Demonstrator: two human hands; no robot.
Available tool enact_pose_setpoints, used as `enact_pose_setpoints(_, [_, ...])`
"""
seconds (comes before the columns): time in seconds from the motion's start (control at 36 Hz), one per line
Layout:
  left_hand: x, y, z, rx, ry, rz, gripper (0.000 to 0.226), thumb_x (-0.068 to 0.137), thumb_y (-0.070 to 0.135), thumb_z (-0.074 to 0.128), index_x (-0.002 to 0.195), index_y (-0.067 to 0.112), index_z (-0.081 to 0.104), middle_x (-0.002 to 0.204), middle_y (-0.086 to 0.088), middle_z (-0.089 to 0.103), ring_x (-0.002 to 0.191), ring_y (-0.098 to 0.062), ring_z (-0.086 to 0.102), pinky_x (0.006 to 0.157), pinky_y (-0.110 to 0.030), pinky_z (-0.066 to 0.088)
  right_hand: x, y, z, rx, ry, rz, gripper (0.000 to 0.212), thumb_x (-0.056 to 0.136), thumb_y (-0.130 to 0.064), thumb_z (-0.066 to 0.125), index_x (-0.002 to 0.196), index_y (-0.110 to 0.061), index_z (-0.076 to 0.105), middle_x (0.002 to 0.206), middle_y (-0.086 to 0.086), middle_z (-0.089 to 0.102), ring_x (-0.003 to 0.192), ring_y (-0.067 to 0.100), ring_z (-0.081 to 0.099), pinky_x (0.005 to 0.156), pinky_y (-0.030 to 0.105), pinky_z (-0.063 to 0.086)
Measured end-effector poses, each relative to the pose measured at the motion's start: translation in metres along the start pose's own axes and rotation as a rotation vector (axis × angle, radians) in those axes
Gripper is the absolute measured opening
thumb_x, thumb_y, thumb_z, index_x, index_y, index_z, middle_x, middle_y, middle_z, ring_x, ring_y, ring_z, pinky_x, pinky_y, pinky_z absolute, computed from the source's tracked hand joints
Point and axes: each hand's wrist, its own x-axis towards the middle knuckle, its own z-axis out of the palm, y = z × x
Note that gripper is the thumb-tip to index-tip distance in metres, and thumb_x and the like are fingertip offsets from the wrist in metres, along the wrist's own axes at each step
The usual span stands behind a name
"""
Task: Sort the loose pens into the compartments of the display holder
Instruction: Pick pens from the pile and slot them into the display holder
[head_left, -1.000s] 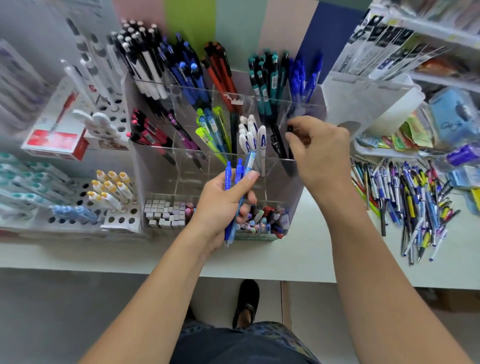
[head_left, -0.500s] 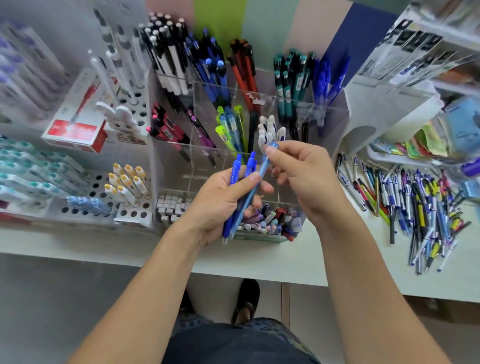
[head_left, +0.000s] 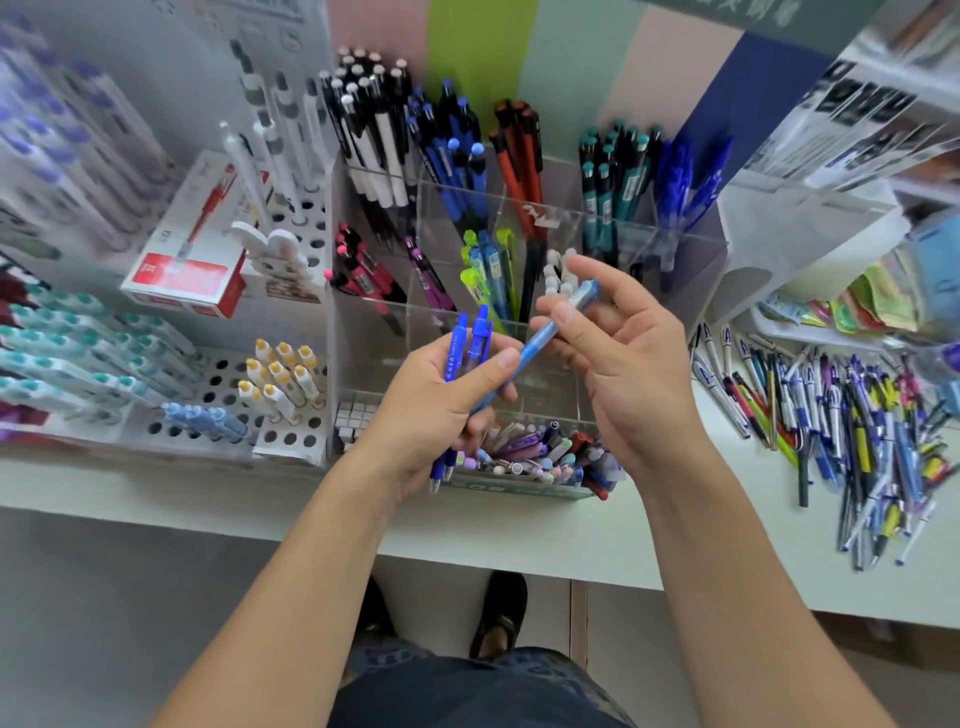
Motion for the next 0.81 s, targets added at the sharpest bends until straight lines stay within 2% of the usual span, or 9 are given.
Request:
enact_pose_setpoints(0.06, [0.001,0.006,0.001,-0.023,0.016,0.023,0.003,0.092,0.021,0.069,0.091,0.018,0.067,0.072,-0.005,0.064,0.042,-0.011,0.037,0.036,-0.016,0.029,0.001,-0.004,-0.001,0.053,-0.015,0.016,0.028,0.098,-0.004,0.061,0.125,-0.014,0.063,0.099,0.012,0.077,0.093,0.025,0.074,0.082,0.033,0.059])
enact_pose_setpoints(0.17, [0.004,0.013,0.003,0.025,0.072,0.067,0.014,0.093,0.019,0.070,0.082,0.019,0.062,0.071,-0.006,0.068,0.041,-0.012,0.038,0.040,-0.018,0.029,0.004,-0.013,-0.003,0.055,-0.035,-0.032,0.020,0.098,-0.006,0.060,0.117,-0.009,0.065,0.093,0.011,0.077,0.091,0.023,0.074,0.075,0.029,0.060])
enact_pose_setpoints(0.28, [0.006,0.013,-0.004,0.048,0.203,0.100,0.021,0.100,0.030,0.060,0.086,0.016,0.064,0.070,-0.002,0.068,0.037,-0.011,0.038,0.038,-0.019,0.031,0.002,-0.032,-0.011,-0.010,0.207,-0.370,0.015,0.099,-0.005,0.062,0.114,-0.007,0.064,0.093,0.011,0.075,0.082,0.027,0.073,0.066,0.033,0.060])
enact_pose_setpoints(0.36, [0.004,0.011,-0.009,0.048,0.227,0.103,0.016,0.102,0.022,0.057,0.092,0.011,0.063,0.067,0.000,0.062,0.039,-0.012,0.032,0.039,-0.020,0.030,0.004,-0.052,-0.022,-0.088,0.351,-0.605,0.021,0.100,-0.006,0.062,0.118,0.002,0.059,0.092,0.011,0.074,0.077,0.025,0.072,0.065,0.036,0.059])
enact_pose_setpoints(0.44, [0.003,0.011,-0.006,-0.025,0.204,0.081,0.013,0.101,0.009,0.050,0.100,0.014,0.062,0.067,-0.002,0.058,0.040,-0.012,0.028,0.038,-0.019,0.025,0.007,-0.060,-0.020,-0.243,0.278,-0.702,0.021,0.100,-0.005,0.062,0.120,0.000,0.059,0.096,0.015,0.071,0.079,0.027,0.072,0.069,0.039,0.062])
enact_pose_setpoints(0.5, [0.004,0.010,-0.005,-0.124,0.196,0.058,0.017,0.101,0.007,0.044,0.105,0.013,0.059,0.066,-0.001,0.056,0.039,-0.010,0.028,0.037,-0.018,0.023,0.011,-0.056,-0.014,-0.324,0.234,-0.678,0.020,0.099,-0.004,0.063,0.118,0.000,0.063,0.095,0.015,0.069,0.081,0.025,0.073,0.072,0.040,0.062])
enact_pose_setpoints(0.67, [0.010,0.009,-0.005,-0.229,0.202,0.027,0.019,0.099,0.005,0.038,0.109,0.013,0.052,0.066,-0.003,0.057,0.040,-0.010,0.028,0.036,-0.017,0.022,0.024,-0.032,0.005,-0.691,0.121,-0.649,0.027,0.096,-0.009,0.066,0.122,-0.008,0.070,0.099,0.004,0.071,0.084,0.013,0.071,0.077,0.033,0.060])
enact_pose_setpoints(0.75, [0.012,0.008,-0.005,-0.235,0.201,0.016,0.015,0.099,0.006,0.037,0.105,0.013,0.048,0.067,-0.003,0.058,0.039,-0.010,0.028,0.036,-0.017,0.022,0.031,-0.024,0.012,-0.866,0.084,-0.644,0.027,0.095,-0.012,0.067,0.121,-0.011,0.072,0.101,0.000,0.073,0.089,0.009,0.065,0.083,0.022,0.053])
enact_pose_setpoints(0.81, [0.011,0.006,-0.005,-0.235,0.181,0.012,0.011,0.101,0.006,0.038,0.103,0.014,0.045,0.069,-0.003,0.058,0.039,-0.010,0.029,0.037,-0.017,0.021,0.038,-0.018,0.014,-1.070,0.030,-0.602,0.026,0.097,-0.020,0.064,0.120,-0.013,0.073,0.100,0.003,0.075,0.094,0.022,0.063,0.085,0.035,0.053])
